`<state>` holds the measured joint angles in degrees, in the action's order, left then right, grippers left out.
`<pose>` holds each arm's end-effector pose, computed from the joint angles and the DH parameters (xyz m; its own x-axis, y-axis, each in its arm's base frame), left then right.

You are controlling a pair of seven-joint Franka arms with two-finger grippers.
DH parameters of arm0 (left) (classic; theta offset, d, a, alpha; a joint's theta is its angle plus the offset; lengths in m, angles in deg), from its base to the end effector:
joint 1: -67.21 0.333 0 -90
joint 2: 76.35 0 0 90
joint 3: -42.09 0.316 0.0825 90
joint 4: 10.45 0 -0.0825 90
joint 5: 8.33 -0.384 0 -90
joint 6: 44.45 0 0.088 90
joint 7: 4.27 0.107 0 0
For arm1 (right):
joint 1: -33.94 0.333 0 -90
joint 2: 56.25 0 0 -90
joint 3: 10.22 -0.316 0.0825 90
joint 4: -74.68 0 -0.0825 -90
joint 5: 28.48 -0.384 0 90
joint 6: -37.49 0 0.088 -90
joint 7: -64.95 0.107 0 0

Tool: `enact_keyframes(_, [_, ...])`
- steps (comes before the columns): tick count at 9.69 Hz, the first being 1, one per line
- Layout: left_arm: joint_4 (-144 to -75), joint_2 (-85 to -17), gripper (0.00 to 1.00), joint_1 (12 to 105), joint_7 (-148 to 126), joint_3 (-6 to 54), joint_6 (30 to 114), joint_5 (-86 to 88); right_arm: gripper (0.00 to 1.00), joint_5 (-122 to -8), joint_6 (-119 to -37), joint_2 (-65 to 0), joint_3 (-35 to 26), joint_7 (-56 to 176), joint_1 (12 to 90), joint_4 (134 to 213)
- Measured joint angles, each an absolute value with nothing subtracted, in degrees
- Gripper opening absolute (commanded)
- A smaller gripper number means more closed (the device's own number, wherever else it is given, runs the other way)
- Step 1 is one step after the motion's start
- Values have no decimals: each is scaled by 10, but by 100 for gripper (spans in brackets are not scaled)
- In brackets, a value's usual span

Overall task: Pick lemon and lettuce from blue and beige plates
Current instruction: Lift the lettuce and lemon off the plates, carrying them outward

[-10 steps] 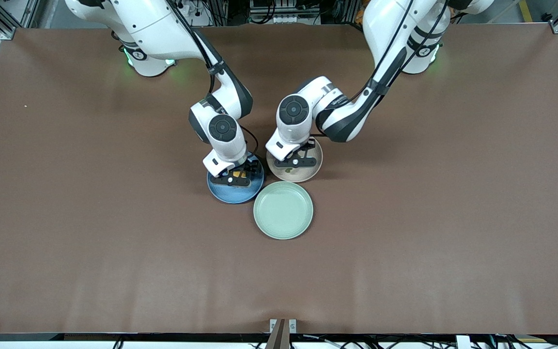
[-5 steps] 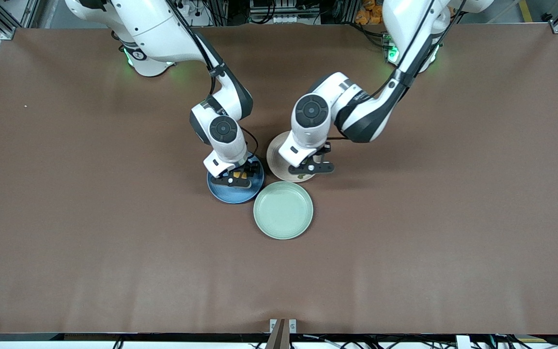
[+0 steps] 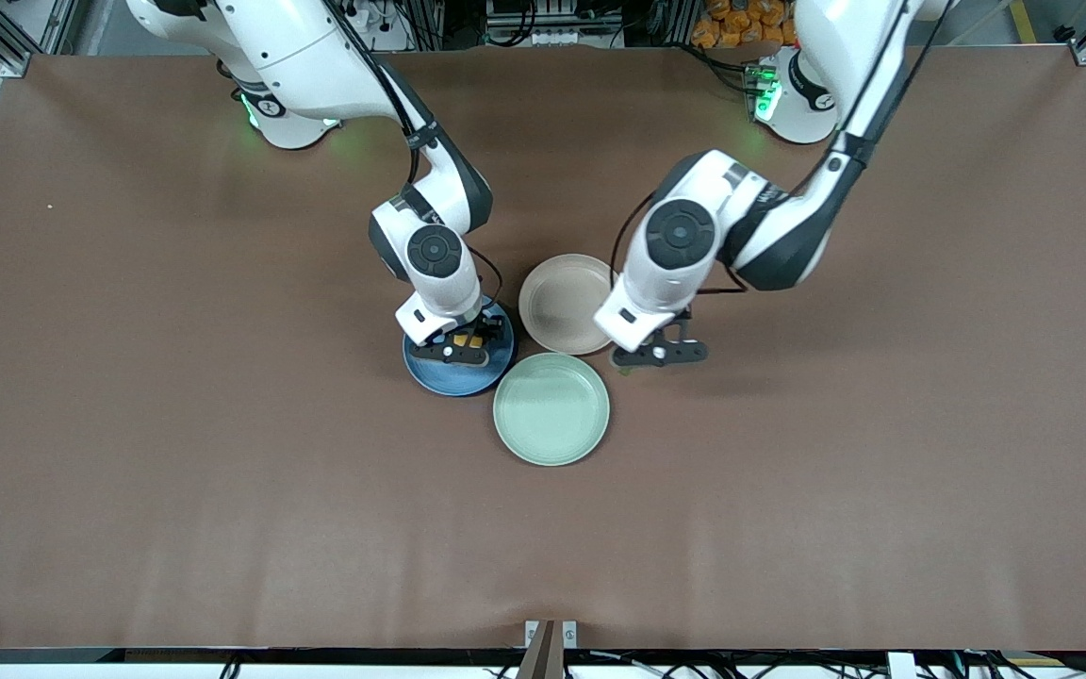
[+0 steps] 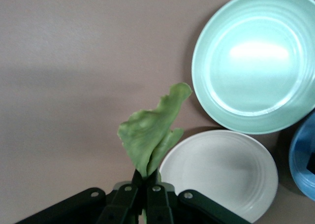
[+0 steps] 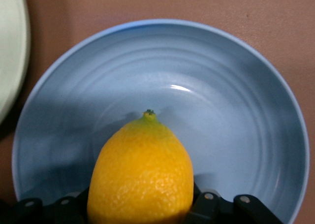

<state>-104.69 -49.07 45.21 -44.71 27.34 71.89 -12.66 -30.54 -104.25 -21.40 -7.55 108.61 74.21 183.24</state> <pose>0.5479 -0.3798 0.3397 0.9946 0.0515 -0.0896 0.0510 -0.9987 -0.0081 0.4972 0.3842 0.1769 0.9919 -0.1262 -0.0168 -0.1258 -0.9918 0.0232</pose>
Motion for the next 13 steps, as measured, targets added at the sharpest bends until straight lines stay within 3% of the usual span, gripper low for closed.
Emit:
enact_keyframes(4, [-1048, -491, 0, 497, -435, 274, 720, -166, 35, -305, -1042, -213, -75, 1086, 742, 1832])
enact_keyframes(10, [-1056, -476, 0, 608, -348, 276, 749, -185, 35, -318, -982, -214, -71, 1086, 737, 1795])
enact_keyframes(13, [-1057, -453, 0, 637, -309, 276, 759, -223, 35, -318, -900, -214, -70, 1085, 718, 1741])
